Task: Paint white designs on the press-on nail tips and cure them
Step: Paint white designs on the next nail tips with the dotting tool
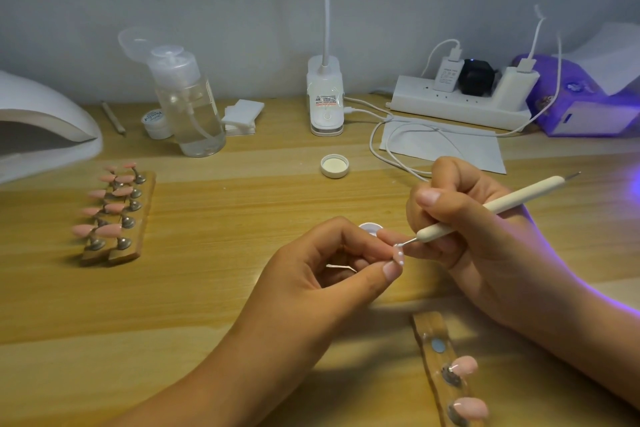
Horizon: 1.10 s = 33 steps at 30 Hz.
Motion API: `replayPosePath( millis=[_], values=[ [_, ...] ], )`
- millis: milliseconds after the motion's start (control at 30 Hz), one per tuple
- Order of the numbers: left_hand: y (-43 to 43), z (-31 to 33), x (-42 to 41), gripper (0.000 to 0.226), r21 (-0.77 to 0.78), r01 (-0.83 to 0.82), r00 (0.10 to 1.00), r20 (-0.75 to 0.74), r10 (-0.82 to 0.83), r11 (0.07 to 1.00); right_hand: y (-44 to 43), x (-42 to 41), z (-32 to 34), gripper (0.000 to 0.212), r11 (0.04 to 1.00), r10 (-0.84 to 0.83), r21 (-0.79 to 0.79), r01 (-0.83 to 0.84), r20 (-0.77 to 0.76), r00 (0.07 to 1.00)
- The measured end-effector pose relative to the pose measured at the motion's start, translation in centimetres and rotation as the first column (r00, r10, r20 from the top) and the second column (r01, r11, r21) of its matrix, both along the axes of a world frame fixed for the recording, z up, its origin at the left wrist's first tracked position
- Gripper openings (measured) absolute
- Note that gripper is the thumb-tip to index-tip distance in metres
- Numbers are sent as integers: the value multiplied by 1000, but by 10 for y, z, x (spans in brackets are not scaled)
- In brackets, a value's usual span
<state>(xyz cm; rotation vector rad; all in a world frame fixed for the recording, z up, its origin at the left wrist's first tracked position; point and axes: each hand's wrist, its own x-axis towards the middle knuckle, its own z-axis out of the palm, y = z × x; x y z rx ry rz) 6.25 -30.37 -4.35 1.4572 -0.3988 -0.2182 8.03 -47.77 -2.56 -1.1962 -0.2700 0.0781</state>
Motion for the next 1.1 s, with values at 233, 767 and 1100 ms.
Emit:
replayPosePath(
  millis=[233, 767, 1100],
  values=[
    [0, -1, 0, 11, 0, 9, 1000, 9, -9, 1000, 0, 0, 0, 21, 1000, -2, 8, 2, 5, 1000],
    [0, 0, -1, 4, 10, -4, 1000, 12, 4, 1000, 0, 0, 1, 20, 1000, 16, 25, -17, 4, 1000],
    [0, 0, 0, 5, 5, -2, 1000, 9, 2, 1000, 0, 0, 1, 21, 999, 7, 32, -7, 5, 1000]
  ],
)
